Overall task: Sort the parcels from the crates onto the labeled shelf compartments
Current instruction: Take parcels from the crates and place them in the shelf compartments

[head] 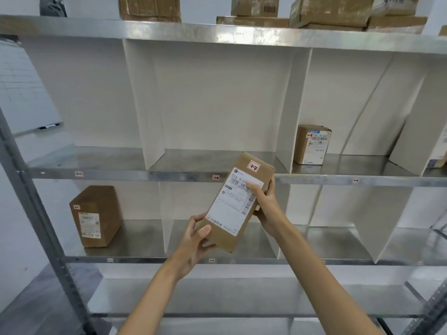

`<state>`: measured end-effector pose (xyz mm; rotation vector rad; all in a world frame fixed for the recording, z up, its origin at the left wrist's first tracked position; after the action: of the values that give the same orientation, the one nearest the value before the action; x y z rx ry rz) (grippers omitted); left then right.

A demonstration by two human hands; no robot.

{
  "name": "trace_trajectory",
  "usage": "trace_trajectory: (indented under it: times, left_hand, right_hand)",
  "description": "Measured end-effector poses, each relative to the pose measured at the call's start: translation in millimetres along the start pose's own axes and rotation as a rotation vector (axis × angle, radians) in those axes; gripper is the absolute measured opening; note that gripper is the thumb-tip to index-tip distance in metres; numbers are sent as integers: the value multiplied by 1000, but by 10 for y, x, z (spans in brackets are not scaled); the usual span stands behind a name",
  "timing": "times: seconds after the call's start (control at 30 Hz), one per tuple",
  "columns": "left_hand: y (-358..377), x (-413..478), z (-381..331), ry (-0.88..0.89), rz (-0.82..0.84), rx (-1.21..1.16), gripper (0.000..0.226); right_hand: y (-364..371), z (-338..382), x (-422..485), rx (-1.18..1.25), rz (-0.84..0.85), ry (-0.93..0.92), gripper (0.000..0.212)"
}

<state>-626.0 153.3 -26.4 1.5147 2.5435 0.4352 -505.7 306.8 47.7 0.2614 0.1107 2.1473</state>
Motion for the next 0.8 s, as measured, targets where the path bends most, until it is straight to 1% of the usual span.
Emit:
trace_trajectory:
  times: [0.03,0.1,0.17,0.2,0.23,0.3,0.4,0.47,0.53,0.63,0.7,0.8]
  left_hand:
    - [-9,-3,-29,-2,-7,32,95]
    - [-43,-13,-92,32,-14,177,92]
    - [-67,-20,-149,91,-33,430,75]
    - [-62,-15,-175,115,-37,507,67]
    - [-42,-4,-189,131,-30,537,64]
    - [43,16,-222,134,-31,525,59]
    - [127,37,-227,85,-171,442,33]
    - [110,69,-156,47,-286,446,32]
    - [94,73,-52,-5,-359,418,35]
    - [99,91,80,-71,-429,338,38]
    - [121,111,131,-87,-458,332,37]
    - [94,152,235,-92,-509,319,33]
  right_hand:
    - [4,-4,4,22,-6,-17,74]
    - [-10,-16,24,46,-18,-58,81]
    - [-27,-54,26,29,-11,-77,95]
    - [-29,-82,11,6,2,-73,101]
    - [-23,-120,-5,-13,21,-64,105]
    - [-5,-201,-48,-42,56,-60,106]
    - [5,-311,-125,-135,105,-83,102]
    - [5,-381,-199,-220,167,-76,95]
    - [1,-462,-265,-270,213,-58,86]
    - [26,-552,-345,-267,247,-33,81]
    - [58,-640,-377,-256,273,0,75]
    - [88,-829,-374,-243,286,68,78]
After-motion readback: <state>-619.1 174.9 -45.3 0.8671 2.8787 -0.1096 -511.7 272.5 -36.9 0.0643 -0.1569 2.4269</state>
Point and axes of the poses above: each hand's wrist, its own x-axis towards the middle knuckle, its own y-axis out of the palm, z = x × y, the point moved 2 cm from there along x, towards the middle knuckle, and after that the axes turned 7 degrees about -z, right-handed, at the moved point
